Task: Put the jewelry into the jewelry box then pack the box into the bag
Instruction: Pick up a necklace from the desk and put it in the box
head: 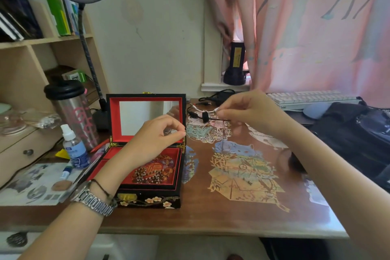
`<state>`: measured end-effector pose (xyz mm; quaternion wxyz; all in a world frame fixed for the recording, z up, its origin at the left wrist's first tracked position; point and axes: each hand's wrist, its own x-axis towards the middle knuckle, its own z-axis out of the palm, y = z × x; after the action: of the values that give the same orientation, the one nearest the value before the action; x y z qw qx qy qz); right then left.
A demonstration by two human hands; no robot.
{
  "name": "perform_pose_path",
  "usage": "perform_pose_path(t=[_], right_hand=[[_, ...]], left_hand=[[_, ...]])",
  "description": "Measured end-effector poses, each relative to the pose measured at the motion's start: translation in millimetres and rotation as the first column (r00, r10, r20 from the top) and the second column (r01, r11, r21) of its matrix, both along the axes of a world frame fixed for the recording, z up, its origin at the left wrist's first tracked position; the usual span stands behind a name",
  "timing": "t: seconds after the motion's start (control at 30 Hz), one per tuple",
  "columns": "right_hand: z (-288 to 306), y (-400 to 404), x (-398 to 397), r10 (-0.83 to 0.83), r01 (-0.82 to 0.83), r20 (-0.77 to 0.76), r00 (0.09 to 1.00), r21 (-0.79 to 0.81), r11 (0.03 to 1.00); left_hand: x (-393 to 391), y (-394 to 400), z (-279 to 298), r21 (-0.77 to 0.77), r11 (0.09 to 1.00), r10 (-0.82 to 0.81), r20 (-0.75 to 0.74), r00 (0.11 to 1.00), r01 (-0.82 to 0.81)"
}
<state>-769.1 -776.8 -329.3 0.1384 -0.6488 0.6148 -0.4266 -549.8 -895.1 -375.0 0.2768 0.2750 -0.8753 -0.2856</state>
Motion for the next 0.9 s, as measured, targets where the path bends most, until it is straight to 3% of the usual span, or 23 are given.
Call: perform_pose_path(t=[0.3,0.9], right_hand=[[37.0,-12.7,29.8,0.024,-0.026,-0.021,0.999,-0.117,0.993],[6.6,-60.7,91.9,0.175,-0.176,-0.018,0.984,-0.030,0.984]], left_hand=[[6.3,4.9,1.5,0.002,1.000,-0.017,-0.051,0.999,0.017],[74.3,-13.1,-21.1,-0.059,0.994,0.092,0.080,0.993,-0.088]])
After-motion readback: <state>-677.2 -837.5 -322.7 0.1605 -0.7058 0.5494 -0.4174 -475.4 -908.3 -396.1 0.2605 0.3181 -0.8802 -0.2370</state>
